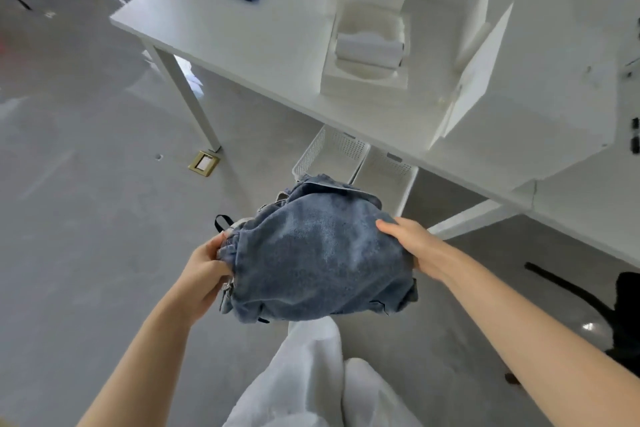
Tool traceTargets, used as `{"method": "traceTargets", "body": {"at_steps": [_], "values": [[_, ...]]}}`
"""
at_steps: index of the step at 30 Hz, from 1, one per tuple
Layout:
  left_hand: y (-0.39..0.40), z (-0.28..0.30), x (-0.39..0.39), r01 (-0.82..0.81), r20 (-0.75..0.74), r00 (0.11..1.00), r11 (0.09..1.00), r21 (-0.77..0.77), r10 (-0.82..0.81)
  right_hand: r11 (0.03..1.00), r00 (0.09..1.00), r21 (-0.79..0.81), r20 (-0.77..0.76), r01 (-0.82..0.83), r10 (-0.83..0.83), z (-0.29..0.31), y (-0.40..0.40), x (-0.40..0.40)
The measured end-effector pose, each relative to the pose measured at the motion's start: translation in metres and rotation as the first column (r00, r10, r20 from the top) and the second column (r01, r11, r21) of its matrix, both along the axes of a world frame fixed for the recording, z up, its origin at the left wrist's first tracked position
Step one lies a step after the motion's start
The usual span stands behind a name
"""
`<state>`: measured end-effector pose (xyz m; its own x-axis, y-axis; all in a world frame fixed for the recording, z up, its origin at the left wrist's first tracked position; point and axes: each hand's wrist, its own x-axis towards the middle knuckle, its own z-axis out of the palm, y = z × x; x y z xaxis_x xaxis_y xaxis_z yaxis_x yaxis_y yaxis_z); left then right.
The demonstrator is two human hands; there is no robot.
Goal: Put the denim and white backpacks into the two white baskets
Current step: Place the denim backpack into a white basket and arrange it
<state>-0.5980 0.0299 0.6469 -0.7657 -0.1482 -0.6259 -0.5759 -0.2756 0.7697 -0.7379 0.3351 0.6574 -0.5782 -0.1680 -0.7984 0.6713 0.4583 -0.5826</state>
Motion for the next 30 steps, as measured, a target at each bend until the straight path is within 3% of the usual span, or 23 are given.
{"method": "traceTargets", "body": {"at_steps": [5, 8, 12, 17, 20, 23, 26, 30], "values": [[-0.019, -0.025, -0.017, 0.095, 0.162, 0.984, 0.985, -0.142, -0.072, 0.994, 0.999, -0.103, -0.024, -0.026, 0.024, -0.003, -0.034, -0.040], [-0.005, -0.045, -0.021, -0.086, 0.301, 0.949, 0.995, -0.043, 0.095, 0.989, 0.994, -0.105, -0.058, -0.100, 0.094, -0.010, -0.047, -0.052], [0.030, -0.086, -0.030, -0.265, 0.457, 0.841, 0.957, -0.121, 0.290, 0.944, 0.985, -0.279, -0.036, -0.175, 0.171, -0.015, -0.063, -0.079], [0.070, -0.121, -0.048, -0.263, 0.534, 0.809, 0.964, -0.045, 0.246, 0.868, 0.950, -0.391, -0.071, -0.306, 0.303, -0.035, -0.074, -0.118], [0.090, -0.140, -0.067, -0.186, 0.476, 0.827, 0.945, -0.268, 0.298, 0.804, 0.849, -0.274, -0.189, -0.528, 0.493, -0.059, -0.083, -0.132], [0.103, -0.158, -0.082, -0.370, 0.451, 0.780, 0.901, -0.227, 0.434, 0.748, 0.722, -0.049, -0.308, -0.662, 0.620, -0.098, -0.093, -0.141], [0.106, -0.178, -0.096, -0.590, 0.448, 0.692, 0.801, -0.101, 0.566, 0.795, 0.708, 0.165, -0.375, -0.584, 0.598, -0.143, -0.100, -0.151], [0.094, -0.222, -0.136, -0.777, 0.349, 0.597, 0.629, 0.027, 0.723, 0.890, 0.738, 0.106, -0.520, -0.444, 0.430, -0.213, -0.119, -0.164]]}}
